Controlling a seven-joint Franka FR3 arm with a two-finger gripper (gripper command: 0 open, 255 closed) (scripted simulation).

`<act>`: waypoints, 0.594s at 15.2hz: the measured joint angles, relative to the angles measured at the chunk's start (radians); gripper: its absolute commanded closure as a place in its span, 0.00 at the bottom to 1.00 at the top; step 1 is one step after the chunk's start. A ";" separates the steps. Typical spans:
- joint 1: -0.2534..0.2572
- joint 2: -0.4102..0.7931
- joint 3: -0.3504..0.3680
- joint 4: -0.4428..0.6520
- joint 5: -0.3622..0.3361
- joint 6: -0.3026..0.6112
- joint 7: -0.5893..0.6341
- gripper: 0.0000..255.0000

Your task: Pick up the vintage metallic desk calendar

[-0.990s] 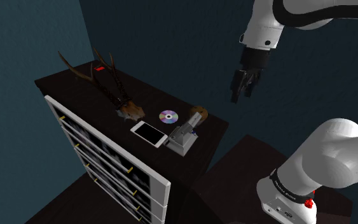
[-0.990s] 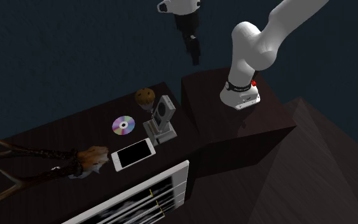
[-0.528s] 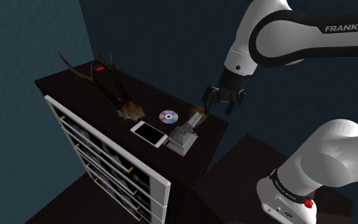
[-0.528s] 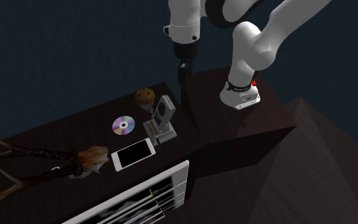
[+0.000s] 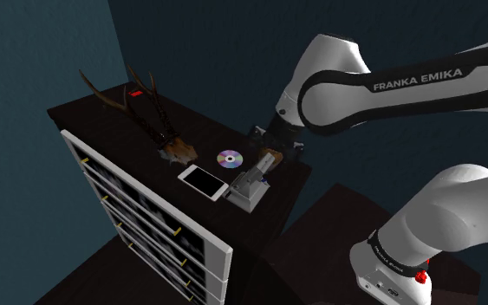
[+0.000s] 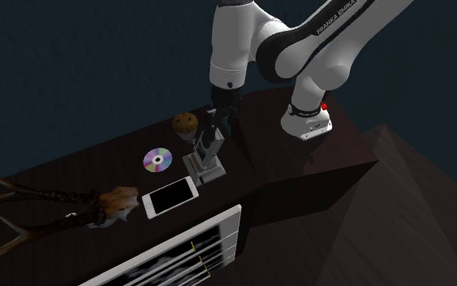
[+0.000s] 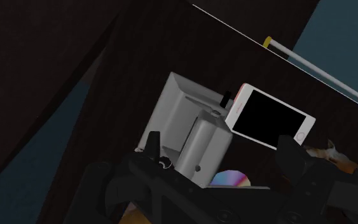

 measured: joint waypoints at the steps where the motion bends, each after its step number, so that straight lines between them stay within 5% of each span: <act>1: -0.006 0.023 0.013 -0.001 0.006 0.031 0.011 0.00; 7: -0.010 0.105 0.048 -0.028 0.034 0.147 0.006 0.00; 8: -0.009 0.111 0.050 -0.031 0.036 0.156 0.005 1.00; 9: -0.009 0.114 0.051 -0.033 0.038 0.160 0.004 1.00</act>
